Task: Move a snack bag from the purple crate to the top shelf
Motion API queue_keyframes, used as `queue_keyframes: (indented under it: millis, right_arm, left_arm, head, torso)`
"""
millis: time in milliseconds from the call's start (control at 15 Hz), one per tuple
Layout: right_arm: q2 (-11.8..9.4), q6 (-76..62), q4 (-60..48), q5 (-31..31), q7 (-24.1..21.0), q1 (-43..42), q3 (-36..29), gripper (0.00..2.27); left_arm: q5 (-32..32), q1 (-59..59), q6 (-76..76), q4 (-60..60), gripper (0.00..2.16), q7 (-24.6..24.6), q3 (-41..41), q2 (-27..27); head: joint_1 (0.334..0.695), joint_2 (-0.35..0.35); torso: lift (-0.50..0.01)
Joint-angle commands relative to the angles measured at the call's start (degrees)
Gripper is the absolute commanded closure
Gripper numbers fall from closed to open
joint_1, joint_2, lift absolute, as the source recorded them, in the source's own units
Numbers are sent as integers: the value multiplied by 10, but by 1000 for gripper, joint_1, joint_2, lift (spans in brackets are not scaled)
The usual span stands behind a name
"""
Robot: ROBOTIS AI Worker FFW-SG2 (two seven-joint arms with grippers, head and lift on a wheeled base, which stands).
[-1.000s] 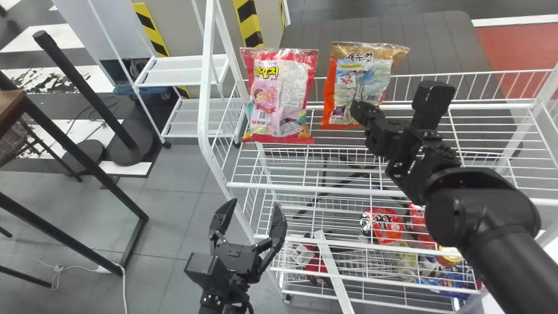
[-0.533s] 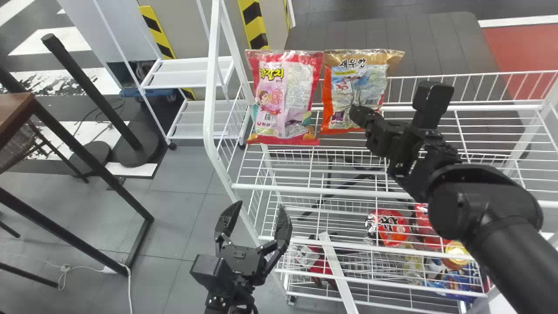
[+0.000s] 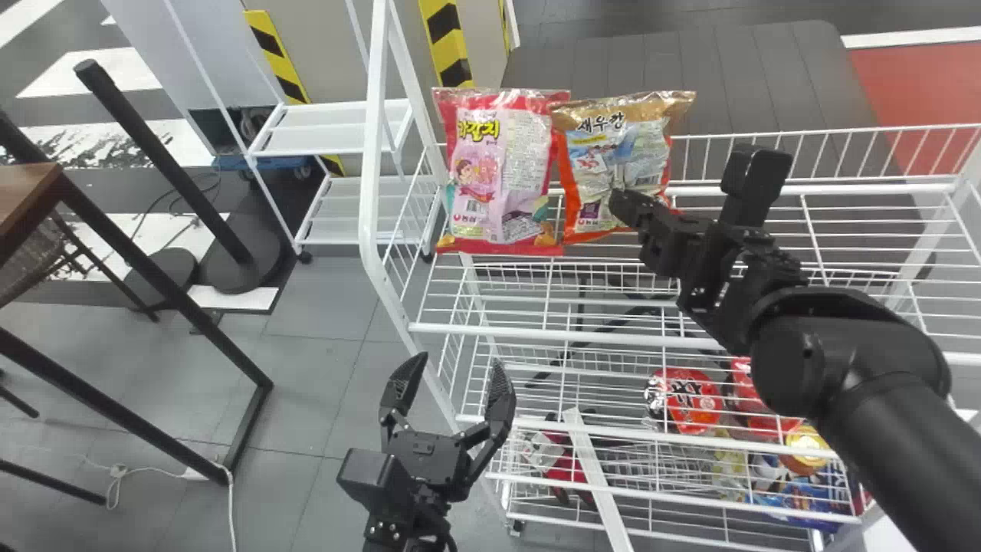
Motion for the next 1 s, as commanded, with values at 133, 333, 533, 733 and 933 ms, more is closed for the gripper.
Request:
queue_keyframes:
  millis: [133,333,533,733,933]
  right_arm:
    - [1,-2,-1,-1,-3,3,5,1426]
    - [1,-9,-1,11,-10,5,7,613]
    - [1,-12,-1,16,-22,5,8,167]
    - [1,-25,-11,18,-31,10,14,140]
    - [1,-25,-30,24,-33,21,18,144]
  left_arm:
    - [0,0,-2,3,124,0,0,0]
    - [0,0,-2,4,124,1,0,0]
    - [-2,0,-2,5,124,1,0,-2]
    - [-2,-2,-2,7,124,1,0,-2]
    - [-2,-3,-2,8,124,2,1,-2]
  head:
    - [695,244]
    - [695,243]
    - [695,241]
    - [695,237]
    - [695,241]
  torso:
    - [1]
    - [1]
    - [1]
    - [1]
    - [1]
